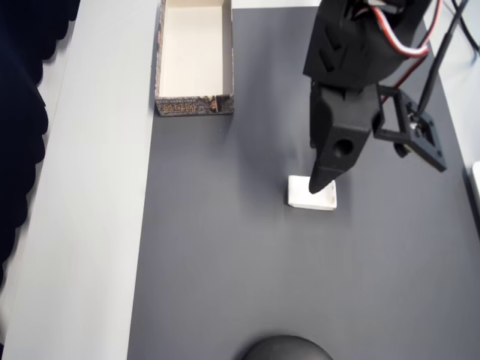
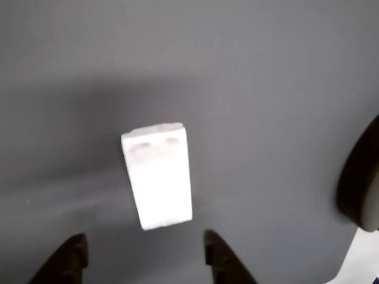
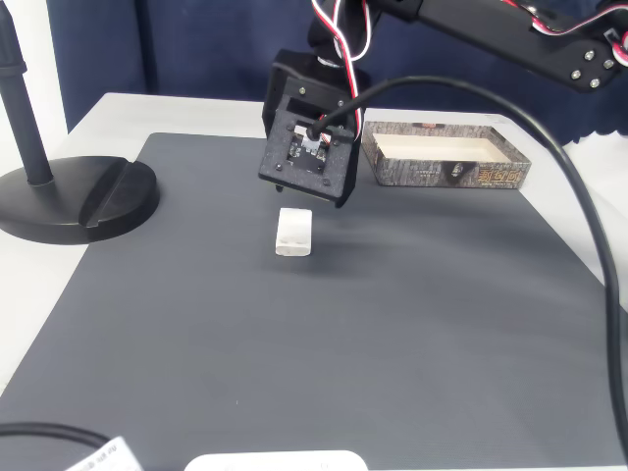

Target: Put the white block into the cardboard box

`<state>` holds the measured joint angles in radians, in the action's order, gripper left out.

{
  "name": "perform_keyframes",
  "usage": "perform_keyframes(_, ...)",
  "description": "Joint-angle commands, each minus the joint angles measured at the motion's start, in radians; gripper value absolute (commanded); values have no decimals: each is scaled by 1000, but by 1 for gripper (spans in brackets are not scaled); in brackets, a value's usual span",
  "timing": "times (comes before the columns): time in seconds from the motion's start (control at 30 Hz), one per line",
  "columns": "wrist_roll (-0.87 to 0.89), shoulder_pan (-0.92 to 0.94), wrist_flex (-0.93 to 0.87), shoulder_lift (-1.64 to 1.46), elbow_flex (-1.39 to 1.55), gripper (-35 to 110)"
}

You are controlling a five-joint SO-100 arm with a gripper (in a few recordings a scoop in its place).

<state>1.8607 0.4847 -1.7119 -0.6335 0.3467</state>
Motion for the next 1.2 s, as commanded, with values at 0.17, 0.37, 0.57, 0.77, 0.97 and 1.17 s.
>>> perform_keyframes(0.17,-5,-21,8,12,-61,29)
perform_keyframes(0.37,-2,-21,11,18,-66,25)
perform_keyframes(0.57,-3,-20,31,26,-72,24)
perform_keyframes(0.77,-2,-15,31,28,-67,23)
perform_keyframes(0.97,8,-14,32,41,-74,32)
perform_keyframes(1.17,9,-17,49,48,-80,35)
